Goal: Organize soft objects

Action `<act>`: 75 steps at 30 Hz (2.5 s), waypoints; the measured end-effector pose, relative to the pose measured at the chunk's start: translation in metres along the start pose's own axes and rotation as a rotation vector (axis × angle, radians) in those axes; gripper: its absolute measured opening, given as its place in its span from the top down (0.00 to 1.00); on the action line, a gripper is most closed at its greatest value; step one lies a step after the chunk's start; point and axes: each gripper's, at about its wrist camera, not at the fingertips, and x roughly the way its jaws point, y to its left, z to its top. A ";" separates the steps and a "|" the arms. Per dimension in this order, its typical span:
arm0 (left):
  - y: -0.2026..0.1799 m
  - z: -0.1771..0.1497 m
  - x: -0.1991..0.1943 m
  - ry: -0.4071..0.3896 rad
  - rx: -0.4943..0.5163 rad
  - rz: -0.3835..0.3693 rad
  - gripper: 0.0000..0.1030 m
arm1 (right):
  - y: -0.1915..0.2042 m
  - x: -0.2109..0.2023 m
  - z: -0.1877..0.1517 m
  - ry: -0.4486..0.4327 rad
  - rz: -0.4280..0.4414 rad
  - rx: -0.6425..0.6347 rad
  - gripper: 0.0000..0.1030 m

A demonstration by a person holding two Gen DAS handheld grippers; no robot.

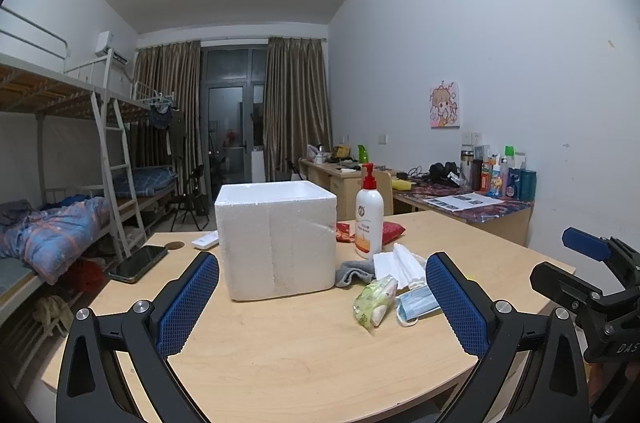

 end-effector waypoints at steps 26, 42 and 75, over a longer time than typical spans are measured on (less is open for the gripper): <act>0.001 0.002 -0.001 0.005 0.006 0.001 0.00 | -0.005 0.003 0.000 0.010 0.000 0.027 0.00; -0.005 0.004 0.014 0.014 0.013 -0.012 0.00 | -0.008 0.018 0.002 0.033 0.007 0.024 0.00; -0.037 -0.023 0.167 0.305 0.059 -0.170 0.00 | -0.076 0.120 -0.016 0.290 -0.078 0.109 0.00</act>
